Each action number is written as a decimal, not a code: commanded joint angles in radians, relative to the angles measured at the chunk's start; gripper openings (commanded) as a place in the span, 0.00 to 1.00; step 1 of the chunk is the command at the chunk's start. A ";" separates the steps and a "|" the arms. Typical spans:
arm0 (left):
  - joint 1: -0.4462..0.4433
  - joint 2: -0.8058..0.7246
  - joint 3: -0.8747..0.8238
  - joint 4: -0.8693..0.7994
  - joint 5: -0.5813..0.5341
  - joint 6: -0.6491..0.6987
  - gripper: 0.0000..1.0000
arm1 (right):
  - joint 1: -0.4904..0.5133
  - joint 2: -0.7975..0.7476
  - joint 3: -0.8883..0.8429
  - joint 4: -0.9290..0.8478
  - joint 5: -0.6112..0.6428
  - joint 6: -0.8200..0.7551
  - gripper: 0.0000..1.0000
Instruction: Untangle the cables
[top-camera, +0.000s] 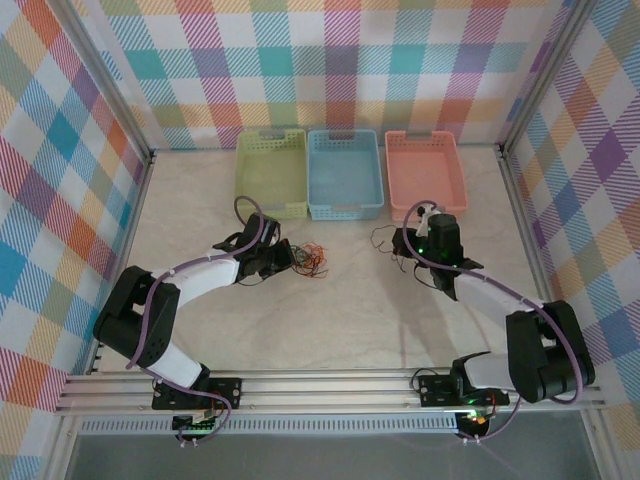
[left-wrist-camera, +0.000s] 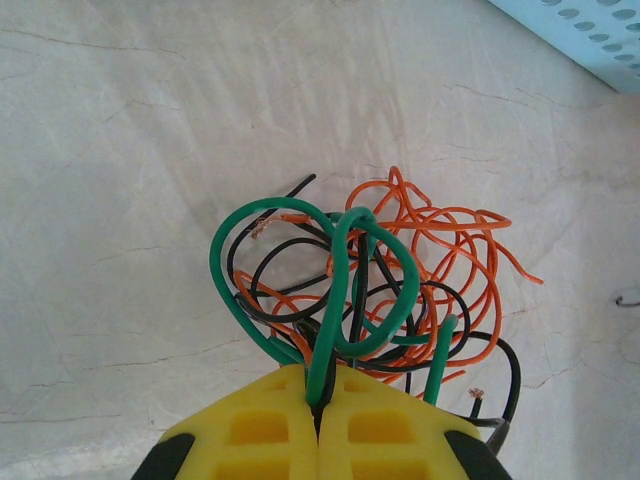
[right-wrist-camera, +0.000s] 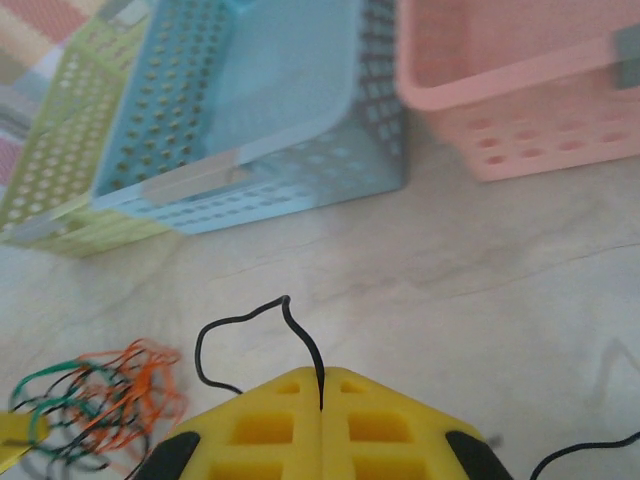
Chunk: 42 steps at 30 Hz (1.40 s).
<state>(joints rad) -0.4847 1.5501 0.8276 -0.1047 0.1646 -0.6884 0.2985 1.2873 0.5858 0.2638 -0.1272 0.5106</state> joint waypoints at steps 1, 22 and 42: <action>-0.004 0.005 0.021 -0.004 0.008 -0.002 0.00 | 0.049 -0.102 0.115 -0.030 -0.063 -0.043 0.00; -0.004 0.010 0.026 -0.007 0.012 -0.002 0.00 | 0.076 0.420 1.114 -0.236 0.004 0.145 0.00; -0.002 0.016 0.030 -0.008 0.012 -0.001 0.00 | 0.076 0.904 1.542 -0.530 0.111 0.130 0.15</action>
<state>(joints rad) -0.4847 1.5604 0.8307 -0.1047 0.1673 -0.6884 0.3683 2.1826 2.1670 -0.2386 -0.0769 0.6643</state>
